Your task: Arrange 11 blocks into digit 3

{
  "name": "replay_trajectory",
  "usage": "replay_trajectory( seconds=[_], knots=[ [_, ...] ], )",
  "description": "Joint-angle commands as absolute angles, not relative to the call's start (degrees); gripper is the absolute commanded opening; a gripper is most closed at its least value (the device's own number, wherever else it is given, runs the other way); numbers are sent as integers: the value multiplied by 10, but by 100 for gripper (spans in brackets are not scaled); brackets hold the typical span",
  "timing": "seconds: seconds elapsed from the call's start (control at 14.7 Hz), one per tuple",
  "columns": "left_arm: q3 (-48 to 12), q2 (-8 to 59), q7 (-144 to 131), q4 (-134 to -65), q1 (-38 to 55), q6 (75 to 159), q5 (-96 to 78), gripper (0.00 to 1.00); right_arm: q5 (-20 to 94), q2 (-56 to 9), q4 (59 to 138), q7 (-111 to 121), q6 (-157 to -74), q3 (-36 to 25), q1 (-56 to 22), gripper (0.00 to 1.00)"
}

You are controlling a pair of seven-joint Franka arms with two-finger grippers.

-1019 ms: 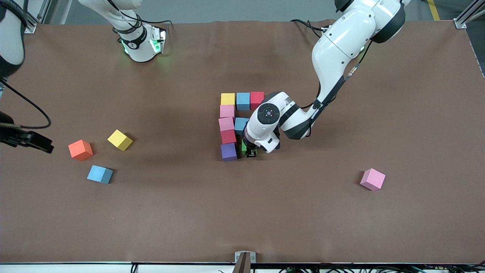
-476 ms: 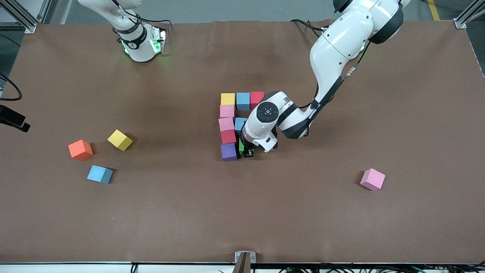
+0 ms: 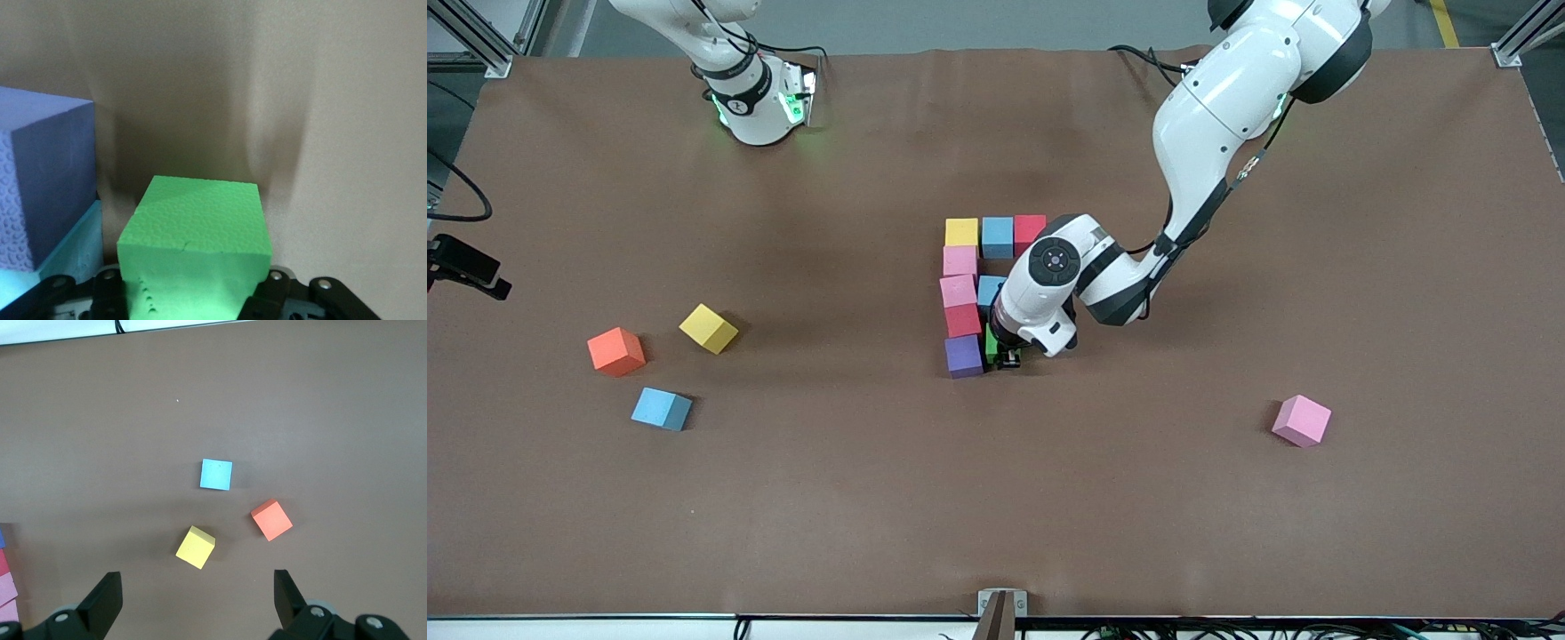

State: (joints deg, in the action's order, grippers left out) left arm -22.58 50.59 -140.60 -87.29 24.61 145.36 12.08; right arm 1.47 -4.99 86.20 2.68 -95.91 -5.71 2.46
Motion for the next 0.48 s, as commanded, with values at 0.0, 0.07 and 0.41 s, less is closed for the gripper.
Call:
replay_trajectory(
  seconds=[0.0,0.07,0.41],
  knots=[
    [-219,519,-1405,-861,257,1465,115,23,21,-24,897,14,-966,-54,25,100],
    [-218,519,-1404,-860,257,1466,115,23,21,-18,910,14,-972,-54,25,100],
    [-218,530,-1404,-846,257,1466,115,23,17,-4,933,14,-988,-53,19,100]
  ],
)
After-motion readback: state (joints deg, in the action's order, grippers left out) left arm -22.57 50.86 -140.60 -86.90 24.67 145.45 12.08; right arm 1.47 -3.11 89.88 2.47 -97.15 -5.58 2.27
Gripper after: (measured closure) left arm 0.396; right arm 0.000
